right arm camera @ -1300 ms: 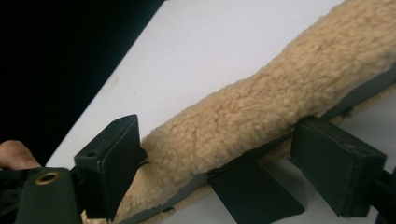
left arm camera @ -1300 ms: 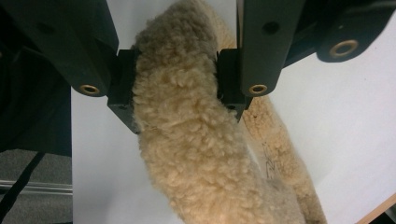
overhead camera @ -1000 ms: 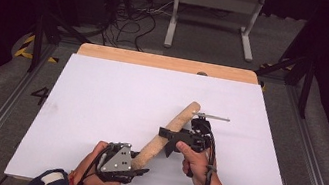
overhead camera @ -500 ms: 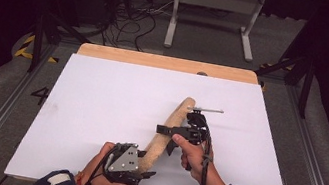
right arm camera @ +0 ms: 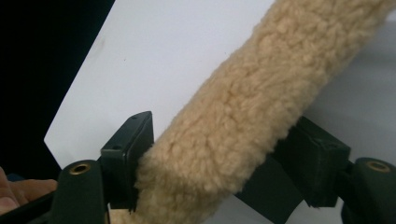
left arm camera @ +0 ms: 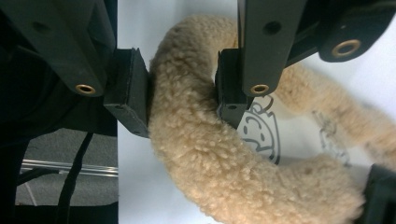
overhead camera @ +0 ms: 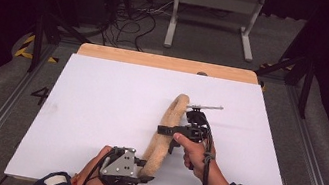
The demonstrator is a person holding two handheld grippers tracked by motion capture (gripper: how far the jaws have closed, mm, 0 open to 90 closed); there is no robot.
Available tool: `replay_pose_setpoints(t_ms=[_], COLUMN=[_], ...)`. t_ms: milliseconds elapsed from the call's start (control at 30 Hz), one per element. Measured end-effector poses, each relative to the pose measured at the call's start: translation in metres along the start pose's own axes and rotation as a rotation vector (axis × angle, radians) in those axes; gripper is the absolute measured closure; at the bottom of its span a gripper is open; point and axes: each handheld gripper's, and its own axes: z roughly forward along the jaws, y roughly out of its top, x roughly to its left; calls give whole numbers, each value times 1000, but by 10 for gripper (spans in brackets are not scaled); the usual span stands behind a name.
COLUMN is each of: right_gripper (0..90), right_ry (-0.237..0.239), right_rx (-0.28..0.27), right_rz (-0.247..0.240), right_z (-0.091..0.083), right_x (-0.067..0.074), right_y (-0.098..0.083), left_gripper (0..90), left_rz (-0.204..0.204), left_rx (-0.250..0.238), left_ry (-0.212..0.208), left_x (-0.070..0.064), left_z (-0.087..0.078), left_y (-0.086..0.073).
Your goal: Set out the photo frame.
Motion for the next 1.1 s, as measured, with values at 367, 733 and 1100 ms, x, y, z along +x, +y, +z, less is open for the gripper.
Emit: replay_pose_setpoints(t_ms=[367, 733, 1100], right_gripper=[398, 611, 663], right_ry=[-97, -113, -91], right_rx=[73, 135, 233], right_rz=[-72, -173, -391], right_z=[-3, -14, -23], right_x=[13, 15, 30], right_y=[10, 20, 34], left_gripper=[460, 264, 265], left_rz=[5, -150, -216], left_rx=[48, 53, 39], left_ry=[-15, 102, 178], left_x=[-3, 16, 37], left_z=[7, -48, -67], left_y=[5, -35, -50])
